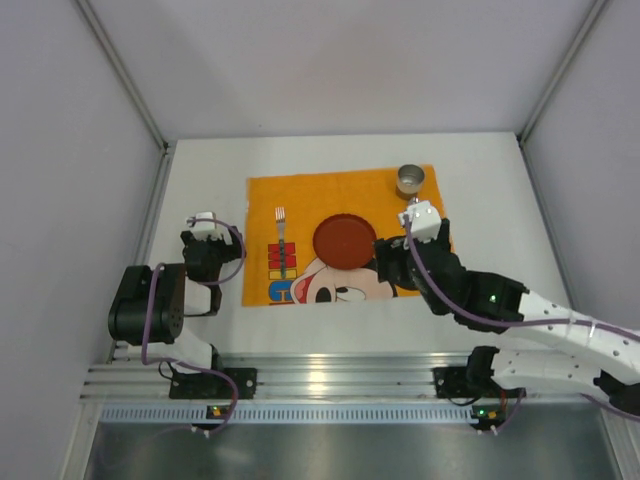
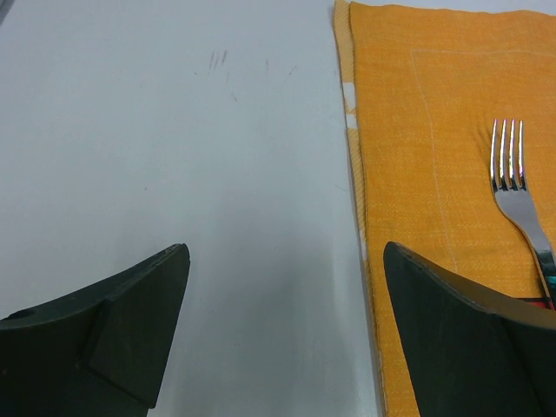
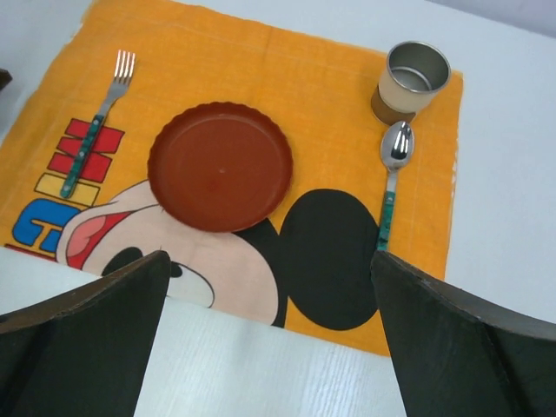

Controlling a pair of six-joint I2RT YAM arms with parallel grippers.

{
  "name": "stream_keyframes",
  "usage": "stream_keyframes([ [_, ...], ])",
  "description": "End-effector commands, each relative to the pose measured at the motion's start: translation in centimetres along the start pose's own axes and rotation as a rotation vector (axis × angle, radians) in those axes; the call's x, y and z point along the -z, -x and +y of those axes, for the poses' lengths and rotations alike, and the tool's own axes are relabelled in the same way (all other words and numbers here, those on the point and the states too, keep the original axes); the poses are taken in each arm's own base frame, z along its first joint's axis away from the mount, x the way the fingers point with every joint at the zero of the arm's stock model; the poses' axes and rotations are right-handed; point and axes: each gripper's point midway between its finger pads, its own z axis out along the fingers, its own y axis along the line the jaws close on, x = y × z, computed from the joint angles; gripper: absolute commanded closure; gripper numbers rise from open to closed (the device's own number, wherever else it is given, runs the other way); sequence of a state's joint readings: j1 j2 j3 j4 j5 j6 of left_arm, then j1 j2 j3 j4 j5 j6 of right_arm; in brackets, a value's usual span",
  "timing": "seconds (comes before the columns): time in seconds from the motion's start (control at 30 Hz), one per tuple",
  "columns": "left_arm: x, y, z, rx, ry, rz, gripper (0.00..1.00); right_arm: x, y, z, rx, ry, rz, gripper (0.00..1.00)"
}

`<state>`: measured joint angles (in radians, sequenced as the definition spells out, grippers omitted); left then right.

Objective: Set the dinner table for one person

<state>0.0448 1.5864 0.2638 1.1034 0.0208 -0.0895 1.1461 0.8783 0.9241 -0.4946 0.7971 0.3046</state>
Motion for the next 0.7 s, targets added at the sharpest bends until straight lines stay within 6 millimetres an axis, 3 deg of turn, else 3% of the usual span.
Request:
stream_keyframes([
  [0.0,-0.6,2.7,-0.3,-0.012,-0.010,-0.091,0.02,-0.6,2.0,-0.5,0.114,0.001,-0.010,0.00],
  [0.03,-0.6,2.7,-0.3,-0.012,-0.010,-0.091,0.02,-0.9,1.8,-0.8,0.139,0.038,0.005,0.00],
  [0.07,-0.6,2.7,-0.4,-0.012,-0.012,-0.091,0.01,-0.7,1.4,1.0,0.105,0.209,0.033,0.00],
  [0.1,-0.6,2.7,-0.3,-0.012,-0.010,-0.091,0.01,-2.5,1.5,-2.6,0.026,0.151,0.055,0.00],
  [0.17,-0.6,2.7,-0.4,-0.014,-0.012,-0.090,0.02,-4.2,0.2,-4.8,-0.088,0.149,0.094,0.00],
  [0.2,-0.6,2.8,-0.4,-0.014,-0.010,-0.093,0.01,-5.3,-0.2,-8.5,-0.138,0.032,0.092,0.00],
  [0.3,-0.7,2.7,-0.4,-0.019,-0.013,-0.088,0.01,-8.1,-2.4,-14.3,-0.143,-0.146,0.117,0.00],
  [0.4,-0.7,2.6,-0.5,-0.019,-0.014,-0.085,0.02,-11.2,-4.0,-18.0,-0.115,-0.229,0.083,0.00],
  [0.53,-0.7,2.7,-0.4,-0.020,-0.011,-0.087,0.02,-13.9,-6.3,-21.8,-0.120,-0.327,0.007,0.00],
  [0.57,-0.7,2.7,-0.5,-0.021,-0.016,-0.088,0.02,-14.4,-7.9,-23.0,-0.135,-0.373,0.025,0.00],
  [0.6,-0.7,2.7,-0.5,-0.021,-0.013,-0.086,0.02,-14.8,-7.4,-23.6,-0.148,-0.396,-0.029,0.00],
  [0.67,-0.7,2.7,-0.5,-0.021,-0.014,-0.086,0.01,-15.5,-9.8,-23.6,-0.137,-0.378,-0.009,0.00],
])
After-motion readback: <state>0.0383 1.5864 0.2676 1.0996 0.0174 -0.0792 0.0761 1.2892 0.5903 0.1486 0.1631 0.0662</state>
